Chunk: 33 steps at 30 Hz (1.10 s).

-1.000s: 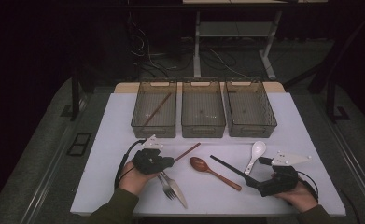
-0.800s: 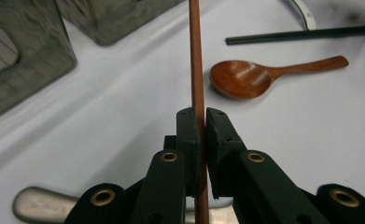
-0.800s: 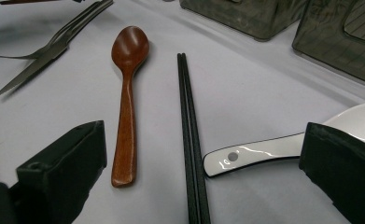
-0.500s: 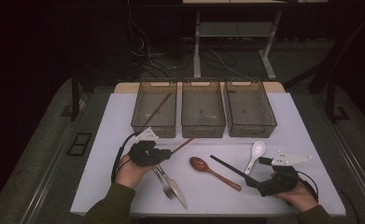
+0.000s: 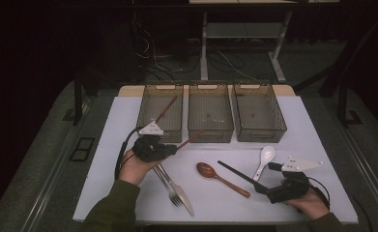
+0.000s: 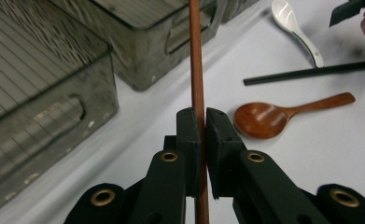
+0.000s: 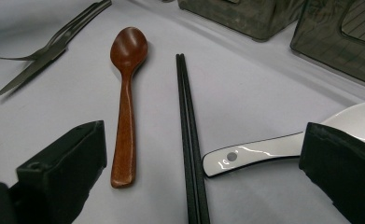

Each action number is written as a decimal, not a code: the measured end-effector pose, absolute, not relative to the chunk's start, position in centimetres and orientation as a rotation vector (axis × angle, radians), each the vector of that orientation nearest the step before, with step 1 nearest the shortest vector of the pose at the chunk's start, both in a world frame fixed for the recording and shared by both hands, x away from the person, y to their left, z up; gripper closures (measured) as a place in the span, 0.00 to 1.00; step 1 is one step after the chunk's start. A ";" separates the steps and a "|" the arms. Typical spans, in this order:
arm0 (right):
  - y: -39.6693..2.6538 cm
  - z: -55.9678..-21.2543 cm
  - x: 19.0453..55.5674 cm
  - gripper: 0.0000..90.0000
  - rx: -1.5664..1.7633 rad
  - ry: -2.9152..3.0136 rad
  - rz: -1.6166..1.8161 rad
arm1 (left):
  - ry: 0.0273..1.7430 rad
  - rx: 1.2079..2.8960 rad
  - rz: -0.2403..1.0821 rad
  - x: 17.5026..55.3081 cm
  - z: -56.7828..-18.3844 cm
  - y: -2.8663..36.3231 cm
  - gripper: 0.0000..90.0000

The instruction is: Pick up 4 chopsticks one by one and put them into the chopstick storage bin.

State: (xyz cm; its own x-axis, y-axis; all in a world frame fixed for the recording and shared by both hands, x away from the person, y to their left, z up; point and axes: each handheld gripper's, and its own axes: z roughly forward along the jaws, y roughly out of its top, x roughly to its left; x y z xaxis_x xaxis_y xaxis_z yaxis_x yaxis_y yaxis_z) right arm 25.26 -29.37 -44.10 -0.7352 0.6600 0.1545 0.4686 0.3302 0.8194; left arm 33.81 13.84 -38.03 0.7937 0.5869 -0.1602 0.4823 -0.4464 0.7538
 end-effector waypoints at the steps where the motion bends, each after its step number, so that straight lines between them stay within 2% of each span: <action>1: -29.4 -44.1 25.3 0.01 1.029 2.386 1.362 | 0.791 2.123 0.160 34.0 -37.8 13.9 0.93; 16: -29.4 -44.1 25.3 0.01 1.029 2.384 1.363 | 0.824 2.108 0.224 37.3 -35.1 14.4 0.93; 33: -29.5 -44.2 25.4 0.01 1.031 2.380 1.366 | 0.880 2.084 0.297 41.6 -33.9 14.7 0.93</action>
State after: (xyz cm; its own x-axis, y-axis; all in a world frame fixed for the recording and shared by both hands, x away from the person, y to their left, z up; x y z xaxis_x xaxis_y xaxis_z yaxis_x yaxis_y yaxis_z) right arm 25.36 -29.49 -44.15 -0.7332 0.6622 0.1547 0.4676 0.3259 0.8217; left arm 41.62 14.68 -33.89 0.7263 0.6807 -0.0955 0.4834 -0.4071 0.7750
